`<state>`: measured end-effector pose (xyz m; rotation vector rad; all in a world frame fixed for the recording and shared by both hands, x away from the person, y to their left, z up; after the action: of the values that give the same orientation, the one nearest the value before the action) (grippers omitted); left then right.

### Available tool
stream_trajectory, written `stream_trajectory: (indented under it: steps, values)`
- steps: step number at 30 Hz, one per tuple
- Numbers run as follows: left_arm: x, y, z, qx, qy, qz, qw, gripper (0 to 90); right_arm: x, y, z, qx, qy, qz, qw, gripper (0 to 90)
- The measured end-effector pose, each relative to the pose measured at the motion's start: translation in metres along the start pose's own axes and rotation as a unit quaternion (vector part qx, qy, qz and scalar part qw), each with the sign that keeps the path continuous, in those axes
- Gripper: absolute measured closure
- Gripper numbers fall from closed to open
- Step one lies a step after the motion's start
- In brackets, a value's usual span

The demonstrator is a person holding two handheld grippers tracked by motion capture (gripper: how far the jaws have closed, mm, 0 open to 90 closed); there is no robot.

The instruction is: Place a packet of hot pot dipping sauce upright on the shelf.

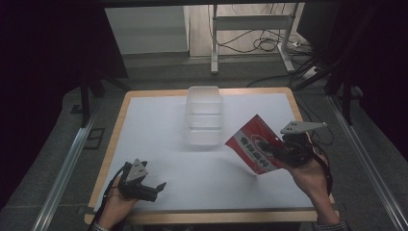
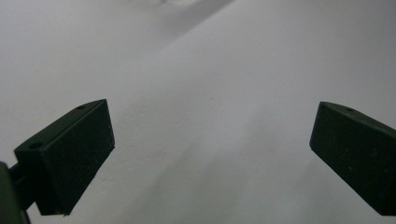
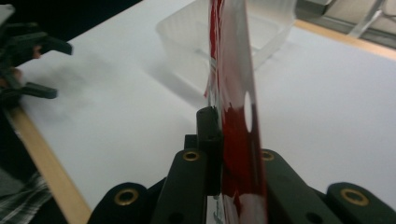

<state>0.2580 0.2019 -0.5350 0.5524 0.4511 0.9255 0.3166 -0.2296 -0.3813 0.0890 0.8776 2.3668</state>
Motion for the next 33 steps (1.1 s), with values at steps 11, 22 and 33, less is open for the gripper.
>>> stream_trajectory:
  steps: [11,22,33]
  values:
    - [0.001,0.001,0.001,-0.005,0.003,0.0,1.0,0.0,-0.031,0.005,0.012,-0.003,-0.008,-0.029,0.9996,87.7]
    - [0.001,0.002,0.001,-0.008,0.004,0.001,1.0,0.0,-0.048,-0.003,0.024,0.004,-0.003,-0.035,0.9994,87.6]
    - [0.001,0.002,0.001,-0.006,0.002,0.0,1.0,0.0,-0.058,-0.012,0.042,0.005,0.008,-0.019,0.9998,87.5]
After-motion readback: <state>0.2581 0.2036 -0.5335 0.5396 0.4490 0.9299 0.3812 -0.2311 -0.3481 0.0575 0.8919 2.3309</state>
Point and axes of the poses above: each handheld gripper's, and its own axes: y roughly backward along the jaws, z roughly out of its top, x roughly to its left, the point moved 2 cm from there along -y, roughly forward along the jaws, and after that the axes turned 14 degrees about y, right-handed, at the moved point
